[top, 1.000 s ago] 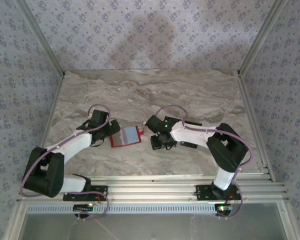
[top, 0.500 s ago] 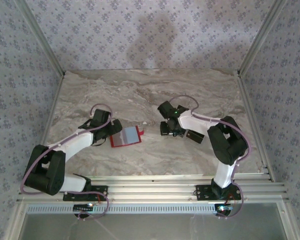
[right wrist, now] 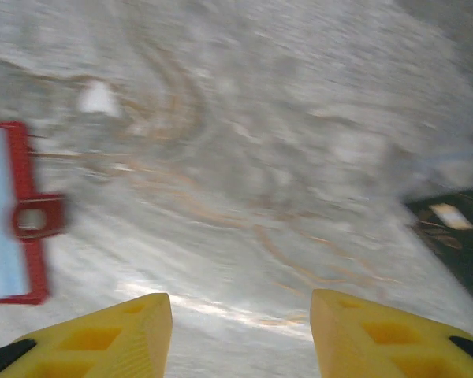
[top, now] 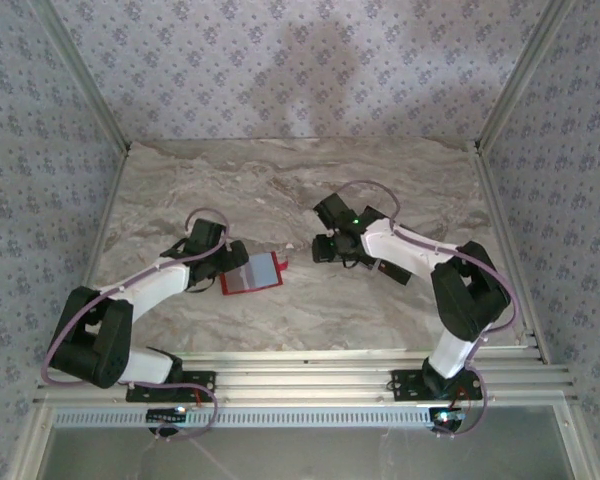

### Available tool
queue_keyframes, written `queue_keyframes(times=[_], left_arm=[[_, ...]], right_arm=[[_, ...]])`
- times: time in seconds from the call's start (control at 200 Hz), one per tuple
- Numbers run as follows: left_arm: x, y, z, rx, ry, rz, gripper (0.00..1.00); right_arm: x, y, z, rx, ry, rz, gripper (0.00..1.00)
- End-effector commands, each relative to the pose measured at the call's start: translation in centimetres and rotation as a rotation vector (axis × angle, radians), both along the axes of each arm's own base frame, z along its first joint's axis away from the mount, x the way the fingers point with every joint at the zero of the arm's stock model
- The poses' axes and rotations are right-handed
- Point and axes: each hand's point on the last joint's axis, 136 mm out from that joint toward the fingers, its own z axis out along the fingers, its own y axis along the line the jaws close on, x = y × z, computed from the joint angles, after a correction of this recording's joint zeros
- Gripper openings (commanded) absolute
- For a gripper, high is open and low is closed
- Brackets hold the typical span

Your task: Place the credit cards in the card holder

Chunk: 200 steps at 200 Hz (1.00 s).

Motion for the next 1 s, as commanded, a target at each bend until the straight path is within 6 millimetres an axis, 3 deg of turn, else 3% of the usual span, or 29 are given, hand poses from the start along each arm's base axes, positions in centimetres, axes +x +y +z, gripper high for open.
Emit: queue_keyframes(times=[0.0,0.25,0.48,0.545,0.64,0.715,0.994], left_arm=[[0.9,-0.7,1.5,-0.021,-0.041,-0.012,1.00],[0.7,-0.4,2.1,-0.025,-0.054,0.003,1.00],[0.7,-0.6,2.3,-0.036,-0.061,0.001,1.00],[0.6,-0.6,2.2,-0.038,-0.059,0.000,1.00],[0.5,-0.7,2.2,-0.041,-0.056,-0.005,1.00],[0.4,-0.8,2.2,-0.044,-0.054,-0.012,1.00],[-0.2,-3.0,2.0,-0.053,-0.039,-0.106,1.00]], right_arm=[[0.4,3.4,1.0,0.054,-0.009,0.049,0.52],[0.7,7.8,-1.3,0.041,0.032,0.105,0.53],[0.7,8.8,-4.1,0.017,0.093,0.115,0.48],[0.7,8.7,-4.6,0.011,0.100,0.111,0.43],[0.5,8.3,-4.7,0.017,0.103,0.106,0.20],[0.2,7.7,-4.4,0.023,0.099,0.100,0.09],[-1.9,3.5,-2.9,0.028,0.057,0.017,0.06]])
